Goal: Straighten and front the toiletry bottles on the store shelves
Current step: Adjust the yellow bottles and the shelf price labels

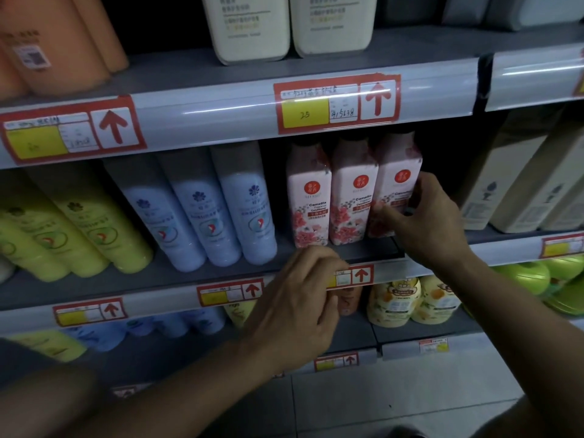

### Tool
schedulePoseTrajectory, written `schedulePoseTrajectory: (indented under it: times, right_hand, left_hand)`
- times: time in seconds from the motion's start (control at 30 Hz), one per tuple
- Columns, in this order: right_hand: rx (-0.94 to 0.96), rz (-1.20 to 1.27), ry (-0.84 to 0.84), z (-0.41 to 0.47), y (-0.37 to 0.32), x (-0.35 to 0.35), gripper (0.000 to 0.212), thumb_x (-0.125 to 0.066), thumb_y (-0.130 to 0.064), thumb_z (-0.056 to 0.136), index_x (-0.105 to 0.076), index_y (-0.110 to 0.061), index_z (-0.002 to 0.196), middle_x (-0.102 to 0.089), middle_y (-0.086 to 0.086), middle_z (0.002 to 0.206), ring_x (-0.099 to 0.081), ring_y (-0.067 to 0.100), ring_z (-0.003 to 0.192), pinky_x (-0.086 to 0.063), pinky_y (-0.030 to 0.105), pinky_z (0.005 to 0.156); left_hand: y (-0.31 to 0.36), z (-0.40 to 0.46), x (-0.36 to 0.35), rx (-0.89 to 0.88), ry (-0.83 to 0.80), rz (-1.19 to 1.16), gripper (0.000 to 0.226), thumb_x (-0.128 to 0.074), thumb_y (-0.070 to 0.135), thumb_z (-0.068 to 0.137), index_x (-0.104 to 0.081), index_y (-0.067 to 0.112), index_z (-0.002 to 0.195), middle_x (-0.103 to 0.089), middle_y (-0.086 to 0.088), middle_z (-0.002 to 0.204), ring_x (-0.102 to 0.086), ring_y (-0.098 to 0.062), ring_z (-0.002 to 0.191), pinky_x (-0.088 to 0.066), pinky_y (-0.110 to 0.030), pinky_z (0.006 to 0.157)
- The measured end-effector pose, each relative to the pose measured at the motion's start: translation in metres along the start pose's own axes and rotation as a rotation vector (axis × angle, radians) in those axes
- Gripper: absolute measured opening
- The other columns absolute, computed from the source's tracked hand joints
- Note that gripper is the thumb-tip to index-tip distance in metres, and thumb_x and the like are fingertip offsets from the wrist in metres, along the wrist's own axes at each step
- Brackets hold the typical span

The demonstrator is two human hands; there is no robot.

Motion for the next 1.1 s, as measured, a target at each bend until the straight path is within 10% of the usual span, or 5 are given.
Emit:
schedulePoseTrajectory:
  times: [0.2, 0.47, 0.57, 0.67, 1.1]
  right_hand:
    - [-0.012, 0.089, -0.044, 0.006, 0.001, 0.001, 0.053, -0.079, -0.022, 0.087, -0.051, -0.016, 0.131, -0.063, -0.01, 0.112, -0.06, 0.01, 0.093, -0.046, 0.028, 0.079]
    - [-0.093, 0.547, -0.118, 0.016, 0.0, -0.007, 0.051, -0.079, -0.02, 0.078, -0.052, -0.012, 0.121, -0.07, -0.001, 0.108, -0.069, 0.009, 0.097, -0.053, 0.026, 0.078]
    - [-0.02, 0.393, -0.198, 0.022, 0.004, -0.007, 0.066, -0.09, -0.014, 0.075, -0.047, -0.013, 0.127, -0.071, -0.001, 0.113, -0.072, 0.008, 0.099, -0.06, 0.024, 0.075]
    - [-0.013, 0.427, -0.267, 0.026, 0.009, -0.003, 0.071, -0.092, -0.017, 0.072, -0.049, -0.011, 0.128, -0.074, 0.003, 0.114, -0.075, 0.014, 0.099, -0.064, 0.031, 0.072]
    - [0.086, 0.335, -0.396, 0.028, 0.02, -0.01, 0.057, -0.091, -0.02, 0.072, -0.063, -0.008, 0.121, -0.079, 0.003, 0.103, -0.079, 0.025, 0.084, -0.066, 0.045, 0.071]
  left_hand:
    - [0.005, 0.002, -0.014, 0.476, 0.046, -0.214, 0.09, -0.066, 0.025, 0.094, -0.008, 0.031, 0.163, -0.027, 0.012, 0.163, -0.03, -0.004, 0.147, -0.025, -0.017, 0.115]
    - [0.005, 0.028, -0.014, 0.673, 0.181, -0.34, 0.106, -0.073, 0.031, 0.093, 0.005, 0.023, 0.165, -0.018, 0.003, 0.17, -0.022, -0.011, 0.154, -0.02, -0.024, 0.122]
    - [-0.007, 0.043, -0.014, 0.643, 0.261, -0.412, 0.105, -0.078, 0.032, 0.088, -0.006, 0.024, 0.163, -0.037, 0.002, 0.162, -0.038, -0.013, 0.148, -0.035, -0.039, 0.122]
    - [-0.018, 0.054, -0.017, 0.626, 0.362, -0.474, 0.09, -0.085, 0.028, 0.08, -0.031, 0.026, 0.151, -0.057, 0.009, 0.14, -0.058, -0.006, 0.126, -0.052, -0.025, 0.104]
    - [-0.038, 0.077, -0.031, 0.636, 0.466, -0.658, 0.074, -0.094, 0.018, 0.073, -0.043, 0.023, 0.126, -0.067, 0.016, 0.111, -0.064, 0.02, 0.093, -0.05, -0.002, 0.073]
Point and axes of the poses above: each hand's wrist, its own z-axis towards the middle knuckle, its own x-axis out of the back of the hand, y = z × x, the point moved 2 cm from there along z, towards the middle knuckle
